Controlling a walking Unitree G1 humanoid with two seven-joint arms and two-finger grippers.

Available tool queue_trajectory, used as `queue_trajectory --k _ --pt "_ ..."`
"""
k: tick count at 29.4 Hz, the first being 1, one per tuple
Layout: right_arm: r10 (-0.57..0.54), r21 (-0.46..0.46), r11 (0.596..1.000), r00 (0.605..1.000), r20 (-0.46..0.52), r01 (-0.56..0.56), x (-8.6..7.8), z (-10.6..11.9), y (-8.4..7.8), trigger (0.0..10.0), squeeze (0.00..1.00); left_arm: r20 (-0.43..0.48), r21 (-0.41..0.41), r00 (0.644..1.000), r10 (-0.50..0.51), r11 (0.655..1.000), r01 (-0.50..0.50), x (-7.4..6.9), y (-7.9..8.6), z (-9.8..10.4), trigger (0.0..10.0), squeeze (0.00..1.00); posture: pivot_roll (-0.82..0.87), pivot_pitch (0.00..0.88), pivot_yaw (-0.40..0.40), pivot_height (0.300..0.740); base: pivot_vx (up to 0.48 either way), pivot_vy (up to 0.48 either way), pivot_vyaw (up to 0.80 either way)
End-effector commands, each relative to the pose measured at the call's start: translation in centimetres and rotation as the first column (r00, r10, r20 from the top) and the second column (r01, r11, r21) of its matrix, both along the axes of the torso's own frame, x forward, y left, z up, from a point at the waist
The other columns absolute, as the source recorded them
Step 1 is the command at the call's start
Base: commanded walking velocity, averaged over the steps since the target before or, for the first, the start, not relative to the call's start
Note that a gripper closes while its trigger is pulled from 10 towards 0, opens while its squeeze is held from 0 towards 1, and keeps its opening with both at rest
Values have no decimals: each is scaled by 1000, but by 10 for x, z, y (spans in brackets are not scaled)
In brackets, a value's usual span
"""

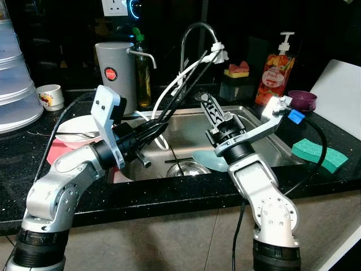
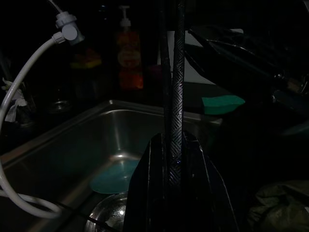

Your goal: Kitchen organization

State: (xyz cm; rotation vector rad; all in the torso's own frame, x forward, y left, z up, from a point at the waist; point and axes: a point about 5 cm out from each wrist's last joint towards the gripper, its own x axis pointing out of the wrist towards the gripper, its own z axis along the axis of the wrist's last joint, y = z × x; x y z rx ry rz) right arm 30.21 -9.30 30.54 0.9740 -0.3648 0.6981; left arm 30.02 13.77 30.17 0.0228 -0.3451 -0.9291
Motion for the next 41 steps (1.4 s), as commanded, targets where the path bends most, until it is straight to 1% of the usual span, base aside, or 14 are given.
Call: queue_trajectory --k 1,6,18,22,27,29,30,33,34,36,38,39,40,41 --pt "63 63 996 998 7 -63 -4 2 9 10000 0 -15 21 999 -33 999 34 -3 -4 -5 10000 0 35 69 -21 740 0 0 0" --pt "105 61 992 994 44 -107 -11 3 10 10000 0 -29 36 997 -69 997 70 -5 -13 -11 10000 0 34 71 -14 740 0 0 0" --pt "107 52 993 993 44 -109 -14 2 10 10000 0 -35 46 997 -72 996 74 -4 -15 -14 10000 0 34 71 -14 740 0 0 0" --pt "87 -3 996 996 36 -87 -12 0 11 10000 0 -26 17 998 -65 998 66 -4 -13 -7 10000 0 34 71 -13 740 0 0 0" --pt "23 -54 998 1000 5 -23 -6 -6 10 10000 0 -27 35 994 108 994 -107 15 -4 -8 10000 0 37 70 -13 740 0 0 0" --pt "7 -63 998 1000 -2 -7 -5 -7 9 10000 0 -37 20 990 139 990 -138 19 -2 -6 10000 0 36 68 -11 740 0 0 0" --pt "-16 -79 997 1000 -3 16 -3 -8 7 10000 0 -41 1 983 180 984 -180 24 1 -3 10000 0 36 67 -11 740 0 0 0" --pt "-39 -97 994 999 -3 39 -2 -9 5 10000 0 -51 -9 973 223 975 -224 29 3 -2 10000 0 36 67 -11 740 0 0 0" --pt "-71 -127 989 997 2 71 -1 -9 4 10000 0 -76 8 955 286 958 -287 36 6 -5 10000 0 36 67 -11 740 0 0 0" --pt "-141 -185 973 990 16 142 3 -10 2 10000 0 -141 49 892 429 903 -427 55 16 -14 10000 0 34 63 -8 740 0 0 0" --pt "-186 -214 959 982 29 188 5 -9 0 10000 0 -172 76 857 486 874 -480 63 19 -20 10000 0 34 63 -8 740 0 0 0" --pt "-186 -214 959 982 29 188 5 -9 0 10000 0 -172 76 857 486 874 -480 63 19 -20 10000 0 34 63 -8 740 0 0 0" --pt "-206 -224 952 978 41 210 6 -8 -1 10000 0 -186 74 854 486 873 -482 66 18 -21 10000 165 30 62 -5 740 0 0 0" --pt "-220 -229 947 974 50 225 6 -7 -1 10000 0 -196 72 852 486 873 -482 68 17 -23 10000 165 30 62 -5 740 0 0 0"
